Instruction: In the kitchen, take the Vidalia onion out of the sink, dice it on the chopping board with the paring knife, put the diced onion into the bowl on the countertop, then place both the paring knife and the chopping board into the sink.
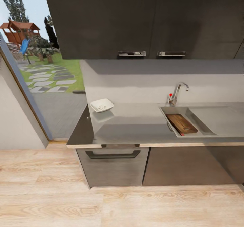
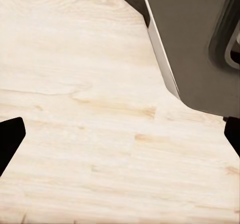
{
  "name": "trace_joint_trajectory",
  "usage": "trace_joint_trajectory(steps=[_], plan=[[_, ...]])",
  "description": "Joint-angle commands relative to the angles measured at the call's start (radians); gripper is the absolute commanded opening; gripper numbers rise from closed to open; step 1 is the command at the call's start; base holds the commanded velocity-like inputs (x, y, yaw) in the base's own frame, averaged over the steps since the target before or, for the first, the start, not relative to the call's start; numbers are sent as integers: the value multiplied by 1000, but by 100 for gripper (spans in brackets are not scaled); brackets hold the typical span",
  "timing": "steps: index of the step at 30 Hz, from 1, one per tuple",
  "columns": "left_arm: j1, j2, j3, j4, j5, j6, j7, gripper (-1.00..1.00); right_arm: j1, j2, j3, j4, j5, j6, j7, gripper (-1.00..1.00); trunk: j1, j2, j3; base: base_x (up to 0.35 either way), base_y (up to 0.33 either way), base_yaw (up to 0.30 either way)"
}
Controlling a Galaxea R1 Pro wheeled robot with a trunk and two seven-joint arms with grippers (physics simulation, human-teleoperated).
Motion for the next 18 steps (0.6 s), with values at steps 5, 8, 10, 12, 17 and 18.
trace_joint_trajectory(steps=[5,8,10,12,17,18], plan=[[1,1,-3,1,8,-1,-2,100,0,-2,8,-1,-9,0,-4,100,1,-1,7,0,0,0],[1,1,-3,1,8,-1,-2,100,0,-2,7,-1,-9,0,-4,100,1,-1,12,0,0,0],[1,1,-3,1,8,-1,-2,100,0,-1,8,-1,-9,0,-4,100,1,-1,15,0,0,0],[1,1,-3,1,8,-1,-2,100,0,-1,8,-1,-9,0,-4,100,1,-1,18,0,0,0],[1,1,-3,1,8,-1,-2,100,0,1,9,-1,-9,0,-4,100,1,-1,26,0,0,0],[1,1,-3,1,8,-1,-2,100,0,1,9,-1,-9,0,-4,100,1,-1,28,0,0,0]])
